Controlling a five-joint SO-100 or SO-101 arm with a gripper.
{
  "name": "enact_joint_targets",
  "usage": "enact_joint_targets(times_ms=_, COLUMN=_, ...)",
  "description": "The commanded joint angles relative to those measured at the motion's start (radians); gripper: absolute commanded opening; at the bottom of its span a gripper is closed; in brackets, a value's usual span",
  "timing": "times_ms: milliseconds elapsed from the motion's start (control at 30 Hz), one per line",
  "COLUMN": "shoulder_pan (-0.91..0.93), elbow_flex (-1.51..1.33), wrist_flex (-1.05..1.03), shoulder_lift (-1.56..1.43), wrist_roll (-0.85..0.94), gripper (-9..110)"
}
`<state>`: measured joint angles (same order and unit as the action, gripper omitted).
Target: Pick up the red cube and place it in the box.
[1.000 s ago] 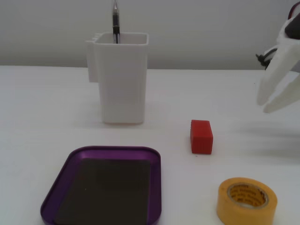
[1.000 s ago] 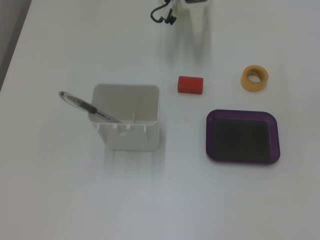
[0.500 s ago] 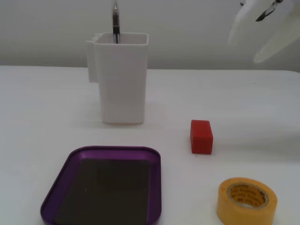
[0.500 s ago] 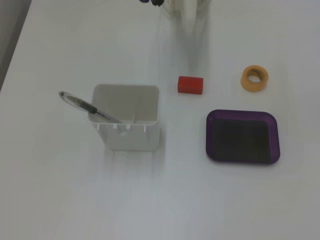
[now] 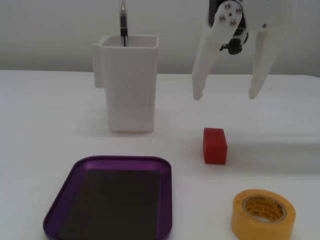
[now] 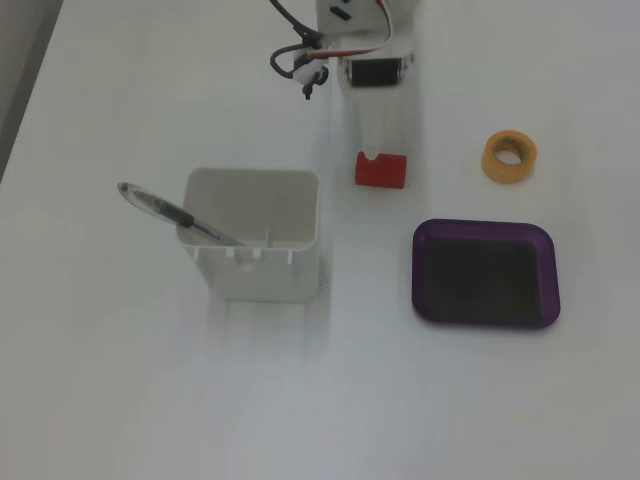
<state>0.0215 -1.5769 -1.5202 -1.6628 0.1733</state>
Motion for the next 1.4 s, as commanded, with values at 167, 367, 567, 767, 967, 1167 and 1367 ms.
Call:
enact_joint_targets(times_ms=167, shoulder_pan=-0.052, elbow_flex=-0.104, wrist_flex=0.167, shoulder_lift=-0.002, wrist_roll=-0.005, gripper=27)
enact_joint_targets(times_ms=367, shoulder_pan=-0.048, elbow_flex=-0.199, wrist_flex=0.288, shoulder_lift=0.0, wrist_roll=-0.006, gripper=27)
enact_joint_targets(times_ms=567, shoulder_pan=-0.043, elbow_flex=-0.276, wrist_flex=0.393, shoulder_lift=0.017, wrist_roll=-0.023, gripper=27)
enact_joint_targets(times_ms=767, shoulder_pan=-0.048, elbow_flex=-0.287, wrist_flex=0.434, shoulder_lift=0.126, wrist_roll=-0.026, gripper=27)
enact_joint_targets(times_ms=967, shoulder_pan=-0.051, elbow_flex=-0.281, wrist_flex=0.431, shoulder_lift=0.155, wrist_roll=-0.02, gripper=13)
enact_joint_targets(times_ms=1167, shoulder_pan=-0.054, elbow_flex=-0.278, wrist_flex=0.42, shoulder_lift=0.152, wrist_roll=-0.012, gripper=0)
enact_joint_targets(times_ms=1367, shoulder_pan=-0.055, elbow_flex=-0.143, wrist_flex=0.324, shoulder_lift=0.052, wrist_roll=0.031, gripper=-1)
